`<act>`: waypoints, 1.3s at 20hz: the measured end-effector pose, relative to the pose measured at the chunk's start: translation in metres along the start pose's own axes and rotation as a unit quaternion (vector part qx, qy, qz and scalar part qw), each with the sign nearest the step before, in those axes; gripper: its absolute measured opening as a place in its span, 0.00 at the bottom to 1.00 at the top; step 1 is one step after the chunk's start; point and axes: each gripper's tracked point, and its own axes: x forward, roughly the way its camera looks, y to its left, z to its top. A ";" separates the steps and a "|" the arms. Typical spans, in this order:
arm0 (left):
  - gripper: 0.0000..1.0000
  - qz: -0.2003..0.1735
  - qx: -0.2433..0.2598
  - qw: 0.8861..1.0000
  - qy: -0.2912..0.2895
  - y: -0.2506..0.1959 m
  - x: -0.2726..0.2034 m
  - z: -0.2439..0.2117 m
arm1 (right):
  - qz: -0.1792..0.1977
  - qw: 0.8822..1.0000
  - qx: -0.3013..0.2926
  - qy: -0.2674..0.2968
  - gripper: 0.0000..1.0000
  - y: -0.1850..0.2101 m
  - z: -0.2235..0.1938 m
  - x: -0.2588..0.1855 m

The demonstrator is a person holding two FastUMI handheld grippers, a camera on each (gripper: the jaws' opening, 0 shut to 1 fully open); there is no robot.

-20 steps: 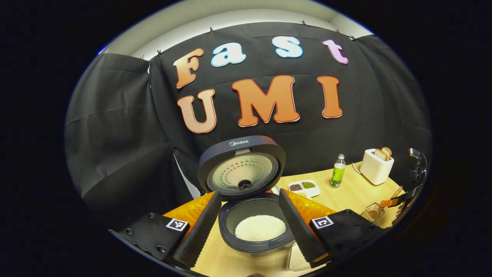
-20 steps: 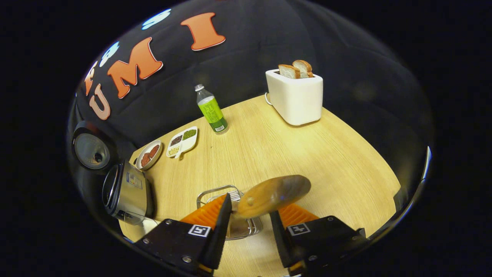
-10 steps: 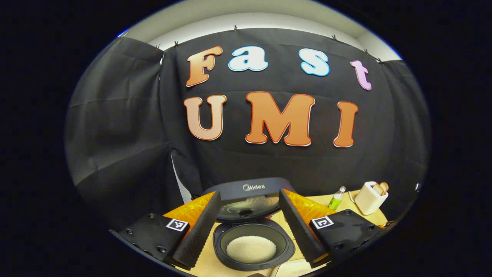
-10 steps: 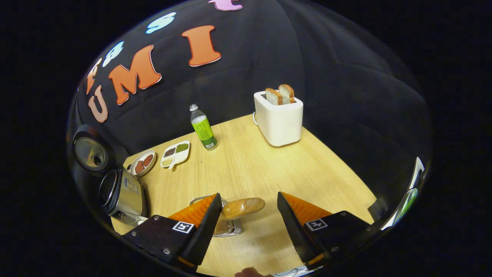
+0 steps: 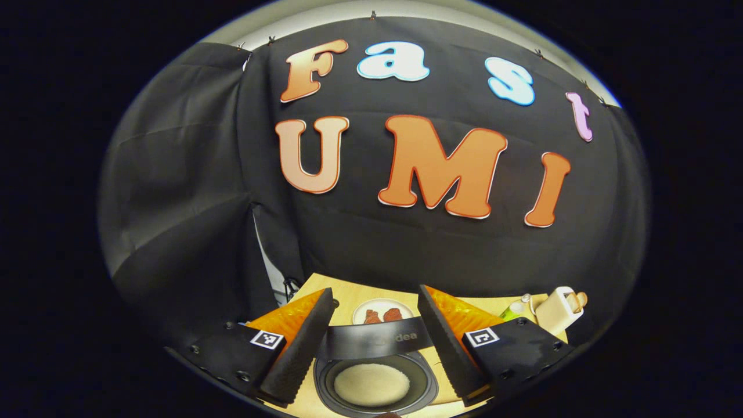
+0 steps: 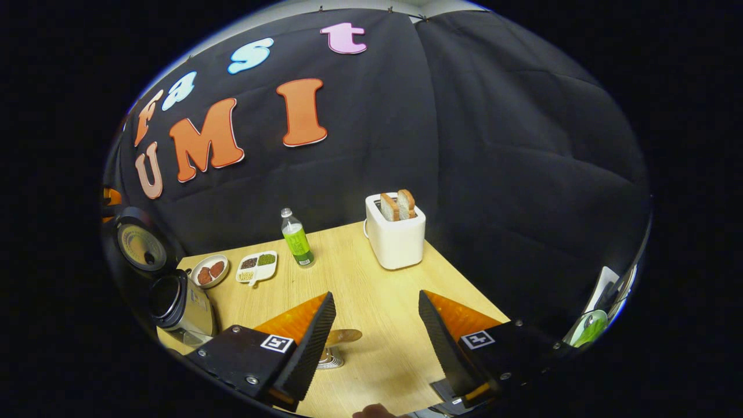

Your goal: Close the left gripper, press the button to open the rice cooker; take a wooden spoon from the chopstick holder with the right hand, scoop a spoonful of rice and pour it into the rice cooker, then put the wooden spoon back into the chopstick holder.

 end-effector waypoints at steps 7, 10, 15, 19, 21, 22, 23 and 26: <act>1.00 -0.009 -0.027 0.995 0.096 -0.003 0.006 -0.051 | -0.002 1.000 0.002 -0.003 0.89 -0.003 0.001 -0.014; 1.00 -0.017 -0.031 0.986 0.162 -0.015 -0.010 -0.093 | 0.010 1.000 -0.008 0.000 0.89 0.010 0.002 -0.014; 0.99 -0.015 -0.008 0.975 0.220 -0.020 -0.019 -0.136 | 0.038 0.999 -0.026 -0.003 0.89 0.037 0.010 -0.012; 0.99 -0.002 0.004 0.957 0.291 -0.024 -0.030 -0.180 | 0.062 0.997 -0.036 0.001 0.89 0.060 0.012 -0.009; 0.99 0.002 0.015 0.947 0.321 -0.025 -0.033 -0.202 | 0.072 0.997 -0.042 0.002 0.89 0.070 0.011 -0.010; 0.99 0.004 0.021 0.942 0.334 -0.024 -0.032 -0.213 | 0.076 0.996 -0.044 0.002 0.89 0.073 0.010 -0.010; 1.00 0.005 0.027 0.937 0.347 -0.025 -0.031 -0.227 | 0.079 0.996 -0.046 0.003 0.89 0.077 0.010 -0.010; 1.00 0.016 0.036 0.925 0.378 -0.020 -0.030 -0.247 | 0.085 0.995 -0.052 0.006 0.89 0.082 0.007 -0.011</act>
